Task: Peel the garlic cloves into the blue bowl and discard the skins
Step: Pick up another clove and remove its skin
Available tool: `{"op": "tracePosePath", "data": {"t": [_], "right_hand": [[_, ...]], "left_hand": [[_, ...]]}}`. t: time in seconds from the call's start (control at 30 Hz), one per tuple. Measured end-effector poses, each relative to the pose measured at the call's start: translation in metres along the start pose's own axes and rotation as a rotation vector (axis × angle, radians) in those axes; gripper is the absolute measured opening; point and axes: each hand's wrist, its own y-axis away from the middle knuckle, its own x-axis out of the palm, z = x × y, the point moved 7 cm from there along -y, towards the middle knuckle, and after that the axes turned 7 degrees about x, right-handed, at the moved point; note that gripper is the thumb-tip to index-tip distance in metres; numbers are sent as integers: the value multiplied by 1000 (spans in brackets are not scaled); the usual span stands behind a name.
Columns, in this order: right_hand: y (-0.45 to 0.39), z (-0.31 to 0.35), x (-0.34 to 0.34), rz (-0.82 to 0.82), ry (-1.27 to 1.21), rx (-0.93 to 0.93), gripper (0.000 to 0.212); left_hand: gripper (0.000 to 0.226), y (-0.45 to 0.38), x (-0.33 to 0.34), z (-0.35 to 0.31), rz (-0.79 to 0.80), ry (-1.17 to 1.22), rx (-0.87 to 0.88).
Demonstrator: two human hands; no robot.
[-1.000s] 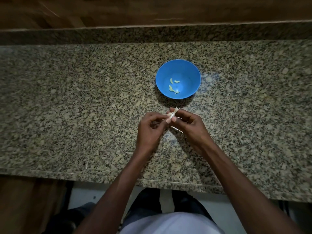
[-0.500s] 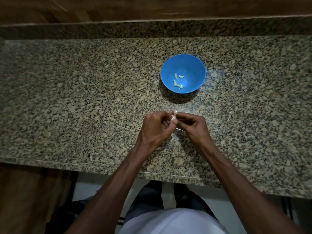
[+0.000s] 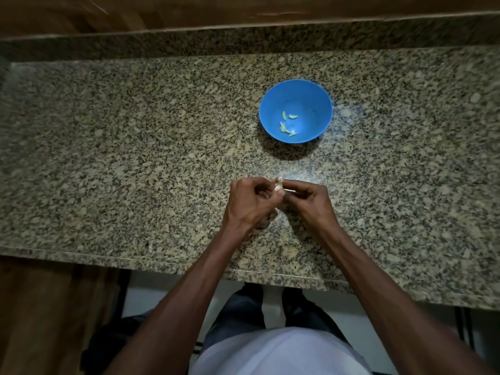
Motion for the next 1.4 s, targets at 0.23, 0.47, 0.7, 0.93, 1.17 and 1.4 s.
{"op": "tracePosePath", "data": {"t": [0.23, 0.47, 0.7, 0.93, 1.17, 1.4], "right_hand": [[0, 0, 1, 25, -24, 29, 40], [5, 8, -1, 42, 63, -2, 39], [9, -5, -4, 67, -41, 73, 41], [2, -5, -4, 66, -106, 157, 35], [-5, 39, -6, -109, 545, -110, 24], [22, 52, 3, -120, 569, -225, 28]], "left_hand": [[37, -4, 0, 14, 130, 99, -95], [30, -2, -3, 19, 226, 374, -190], [11, -3, 6, 10, 236, 113, -84], [11, 22, 0, 33, -98, 573, -358], [15, 44, -1, 44, -327, 864, -503], [10, 56, 10, 37, -357, 1066, -536]]}}
